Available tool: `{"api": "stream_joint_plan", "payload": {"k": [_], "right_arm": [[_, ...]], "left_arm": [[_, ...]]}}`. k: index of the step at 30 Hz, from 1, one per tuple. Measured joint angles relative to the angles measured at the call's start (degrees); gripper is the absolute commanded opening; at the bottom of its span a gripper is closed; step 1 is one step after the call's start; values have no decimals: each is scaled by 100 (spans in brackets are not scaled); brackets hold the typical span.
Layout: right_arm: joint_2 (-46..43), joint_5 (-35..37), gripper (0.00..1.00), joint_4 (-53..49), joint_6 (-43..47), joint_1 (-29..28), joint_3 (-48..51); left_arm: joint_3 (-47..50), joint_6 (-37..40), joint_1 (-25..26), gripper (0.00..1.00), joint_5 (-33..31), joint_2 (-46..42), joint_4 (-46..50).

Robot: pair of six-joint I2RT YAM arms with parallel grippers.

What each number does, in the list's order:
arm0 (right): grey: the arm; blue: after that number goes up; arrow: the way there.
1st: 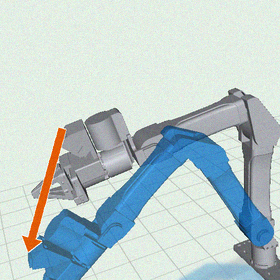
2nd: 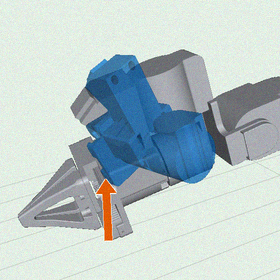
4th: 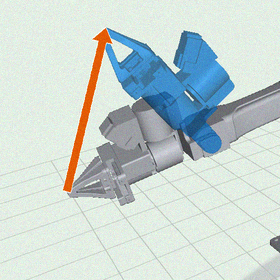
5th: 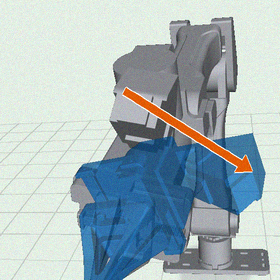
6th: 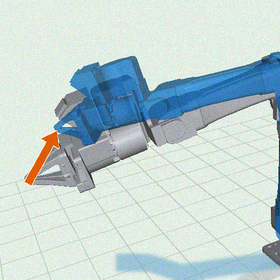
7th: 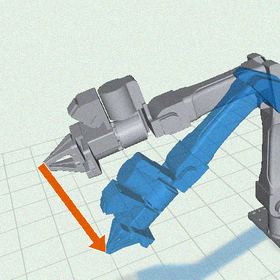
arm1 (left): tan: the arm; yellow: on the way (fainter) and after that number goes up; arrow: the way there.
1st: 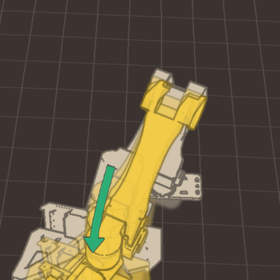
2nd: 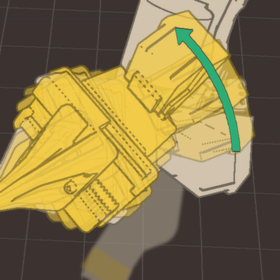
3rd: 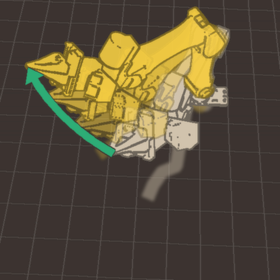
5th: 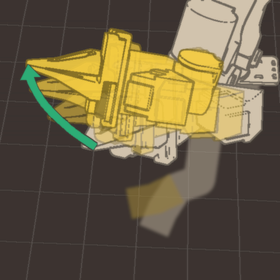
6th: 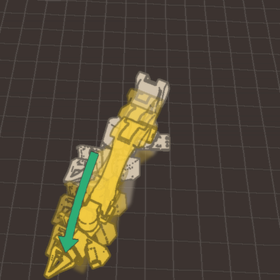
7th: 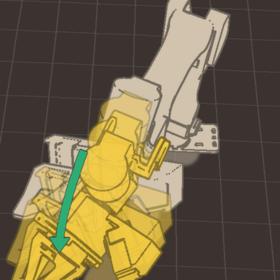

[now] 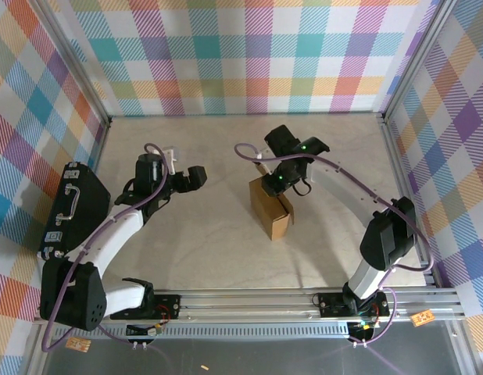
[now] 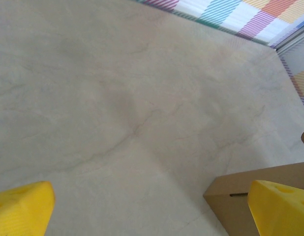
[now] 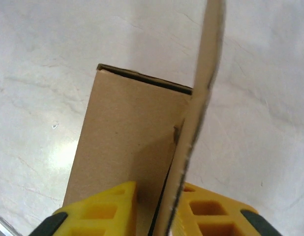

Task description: Fold the paper box

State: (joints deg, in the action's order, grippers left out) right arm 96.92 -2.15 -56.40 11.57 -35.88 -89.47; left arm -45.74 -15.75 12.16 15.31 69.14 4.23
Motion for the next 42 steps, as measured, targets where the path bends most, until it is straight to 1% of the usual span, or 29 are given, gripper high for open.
{"api": "stream_joint_plan", "payload": {"k": [2,4,5,7,8,12,13,14,15,16,17,18,19,21,23,26,27,29,32,33,34,35,36,37,39,42], "right_arm": [[79,-214,19,17,463,11,-68],[192,-448,18,17,951,20,-177],[262,-570,18,20,1222,20,-238],[361,-772,18,13,1692,20,-330],[391,-861,18,9,1902,20,-354],[439,-1174,22,-35,2608,20,-382],[439,-1246,26,-46,2754,20,-382],[439,-1296,38,-61,2861,20,-387],[439,-1320,47,-72,2953,20,-396],[439,-1329,52,-81,3047,20,-402],[439,-1327,59,-96,3086,20,-422],[437,-1316,68,-96,3075,20,-452],[422,-1307,75,-79,3060,20,-483],[278,-1261,78,-9,2855,20,-483],[-28,-1158,78,105,2529,20,-404],[-914,-715,77,221,1502,20,-79],[-1226,-527,73,144,1060,20,-28],[-1705,-166,59,-122,212,20,-28],[-2205,297,36,-793,-920,31,-24],[-2306,446,33,-1021,-1231,31,9],[-2361,546,31,-1154,-1443,31,57],[-2402,627,31,-1290,-1613,37,142],[-2402,658,32,-1419,-1744,59,225],[-2382,671,33,-1491,-1838,63,284],[-2256,669,36,-1593,-1985,68,369],[-1985,695,36,-1574,-2039,68,389]], "left_arm": [[-37,37,0,92,9,-92,120],[-39,94,0,82,50,-188,186],[-39,146,0,75,83,-223,199],[-39,284,0,68,181,-273,236],[-39,380,2,65,258,-299,278],[-39,966,85,62,485,-461,501],[-44,1202,133,62,516,-527,597],[-83,1482,214,62,542,-584,752],[-138,1681,278,62,575,-605,887],[-225,1943,345,63,638,-621,1054],[-337,2212,398,64,702,-621,1217],[-452,2452,437,65,769,-614,1362],[-590,2693,472,67,835,-590,1521],[-960,3265,544,67,992,-463,1829],[-1362,3768,599,63,1062,-243,2109],[-1980,4470,748,52,1211,240,2435],[-2186,4693,787,48,1307,433,2549],[-2575,5112,852,41,1495,844,2761],[-3084,5633,966,38,1665,1480,3115],[-3200,5755,1001,39,1711,1641,3191],[-3283,5869,1038,39,1751,1777,3261],[-3353,5978,1071,43,1803,1895,3342],[-3392,6081,1099,46,1849,1980,3412],[-3418,6135,1115,48,1882,2031,3486],[-3504,6251,1152,47,1941,2129,3611],[-3659,6354,1193,43,1967,2273,3692]]}}
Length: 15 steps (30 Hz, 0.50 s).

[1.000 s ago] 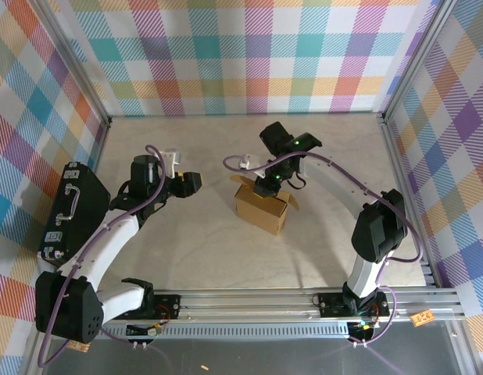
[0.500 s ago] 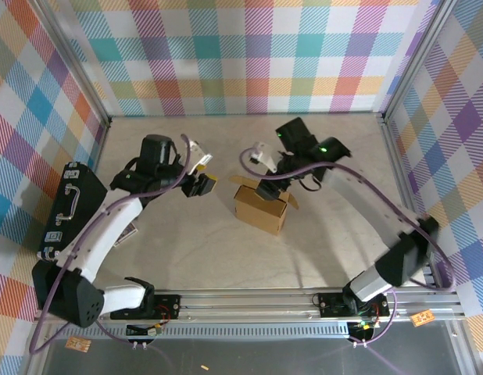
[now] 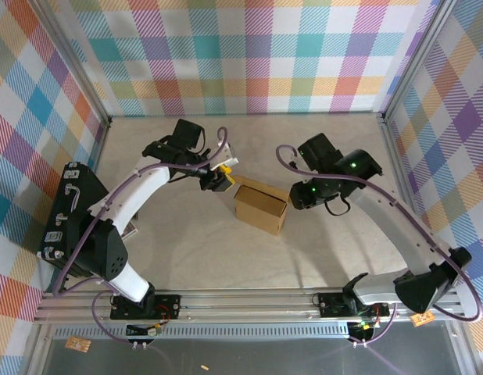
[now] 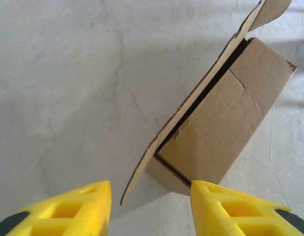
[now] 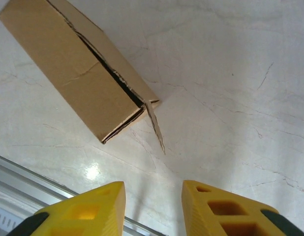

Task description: Fold the paper box

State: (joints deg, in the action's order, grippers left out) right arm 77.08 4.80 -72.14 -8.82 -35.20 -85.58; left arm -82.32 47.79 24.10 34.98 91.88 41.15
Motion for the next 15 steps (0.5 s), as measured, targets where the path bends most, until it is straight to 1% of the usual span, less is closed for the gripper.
{"api": "stream_joint_plan", "payload": {"k": [3,9,12,14,15], "right_arm": [[271,133,34,70,15,0,0],[671,251,31,251,111,0,13],[710,216,25,352,179,0,70],[741,192,21,409,232,0,98],[754,173,20,431,236,0,109]], "left_arm": [[-127,44,15,41,-11,151,96],[-295,140,22,40,-11,400,199],[-387,203,28,38,0,455,293],[-525,264,35,35,37,520,409],[-579,289,42,34,55,555,455]]}}
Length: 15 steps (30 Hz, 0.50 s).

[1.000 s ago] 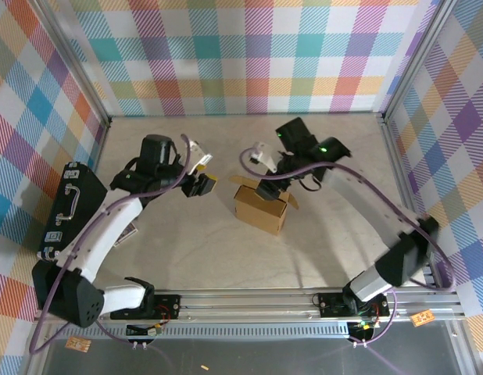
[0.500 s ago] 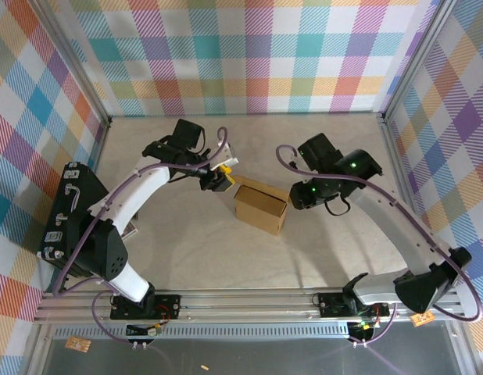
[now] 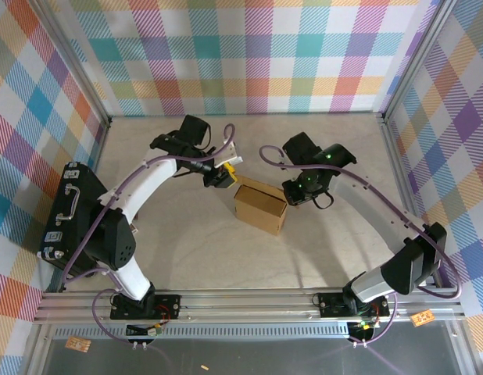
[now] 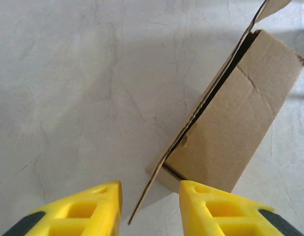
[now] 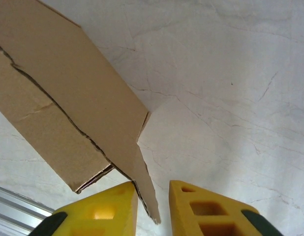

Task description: Fold the paper box

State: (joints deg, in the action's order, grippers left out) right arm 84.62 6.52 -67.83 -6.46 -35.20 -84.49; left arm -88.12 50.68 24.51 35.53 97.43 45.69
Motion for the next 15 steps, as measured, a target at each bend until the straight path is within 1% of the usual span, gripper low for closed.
{"api": "stream_joint_plan", "payload": {"k": [4,6,7,10,12,14,15], "right_arm": [[20,-28,19,61,7,0,50],[20,-33,17,76,7,0,55],[20,-35,14,81,9,0,55],[20,-50,9,81,4,0,57],[20,-57,5,92,-39,0,57],[20,-59,5,105,-181,0,55],[20,-79,2,122,-297,0,55]], "left_arm": [[-186,70,66,33,28,149,205],[-195,120,105,32,24,199,297],[-195,144,125,29,24,229,352],[-195,146,160,15,-2,271,435],[-195,61,175,8,-26,269,461],[-190,-208,199,3,-72,258,367],[-138,-457,205,2,-125,216,238]]}}
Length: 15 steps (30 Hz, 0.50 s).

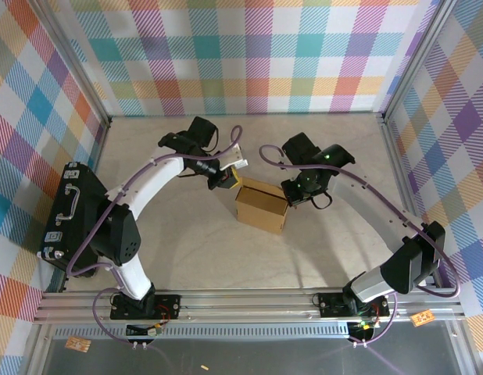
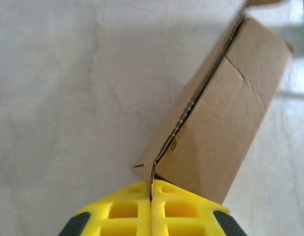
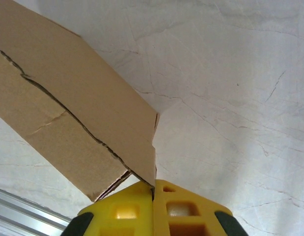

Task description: Fold the paper box

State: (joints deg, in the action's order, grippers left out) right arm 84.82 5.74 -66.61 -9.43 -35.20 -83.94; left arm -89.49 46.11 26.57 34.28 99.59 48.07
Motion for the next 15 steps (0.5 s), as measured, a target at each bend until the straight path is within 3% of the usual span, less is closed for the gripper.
{"api": "stream_joint_plan", "payload": {"k": [5,15], "right_arm": [[-42,-42,4,413,-857,-2,57],[-142,407,6,817,-2500,-149,125]], "left_arm": [[614,-1886,39,0,-522,-442,-826],[1484,-4752,894,4,-2677,-1270,-1676]]}}
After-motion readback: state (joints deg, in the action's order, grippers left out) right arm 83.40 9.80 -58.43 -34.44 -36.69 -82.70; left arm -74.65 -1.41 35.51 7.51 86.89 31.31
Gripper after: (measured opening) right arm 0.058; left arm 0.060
